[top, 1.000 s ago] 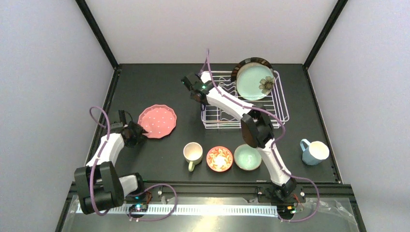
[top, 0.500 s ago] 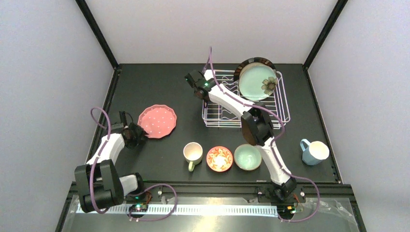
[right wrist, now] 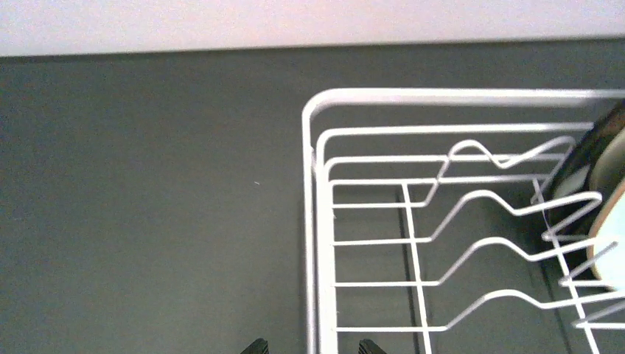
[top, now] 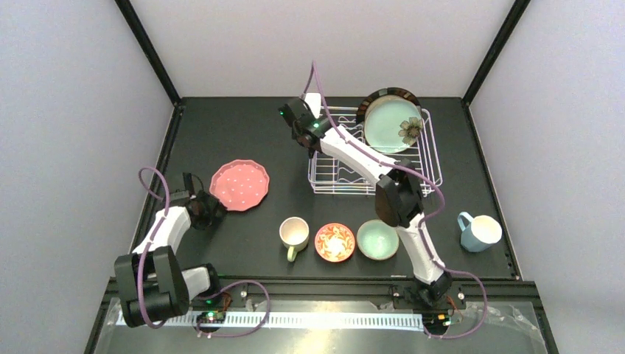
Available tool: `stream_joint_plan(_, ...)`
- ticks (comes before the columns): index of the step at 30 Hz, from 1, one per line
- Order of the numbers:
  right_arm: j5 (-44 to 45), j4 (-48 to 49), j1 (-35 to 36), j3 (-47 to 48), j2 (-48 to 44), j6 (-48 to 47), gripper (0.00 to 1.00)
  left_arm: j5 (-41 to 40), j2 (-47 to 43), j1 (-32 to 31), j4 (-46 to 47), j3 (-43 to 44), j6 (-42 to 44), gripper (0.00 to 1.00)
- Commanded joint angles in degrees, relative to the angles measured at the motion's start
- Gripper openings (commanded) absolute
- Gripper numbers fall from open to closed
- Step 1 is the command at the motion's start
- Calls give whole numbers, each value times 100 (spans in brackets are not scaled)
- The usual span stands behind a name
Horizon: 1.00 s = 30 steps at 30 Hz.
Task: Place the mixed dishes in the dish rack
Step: Move the dish rack to the center of the board, then grab the plate from the center of the board.
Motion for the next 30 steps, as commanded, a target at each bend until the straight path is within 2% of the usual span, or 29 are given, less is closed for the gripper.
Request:
stream_joint_plan(1, 157, 363, 250, 281, -272, -852, 70, -121, -98, 24, 48, -66, -100, 84)
stream_joint_plan(7, -1384, 412, 396, 983, 189, -1949, 70, -166, -146, 39, 203, -171, -218, 84)
stream_joint_plan(11, -2321, 142, 393, 1547, 808, -2198, 69, -176, -155, 32, 348, -241, -291, 84)
stream_joint_plan(18, -3825, 172, 391, 1887, 1394, -2468, 66, -167, -23, 33, 614, -247, -380, 84)
stream_joint_plan(30, -4872, 185, 381, 1781, 1881, -2433, 68, -245, 249, 36, 849, -289, -404, 84)
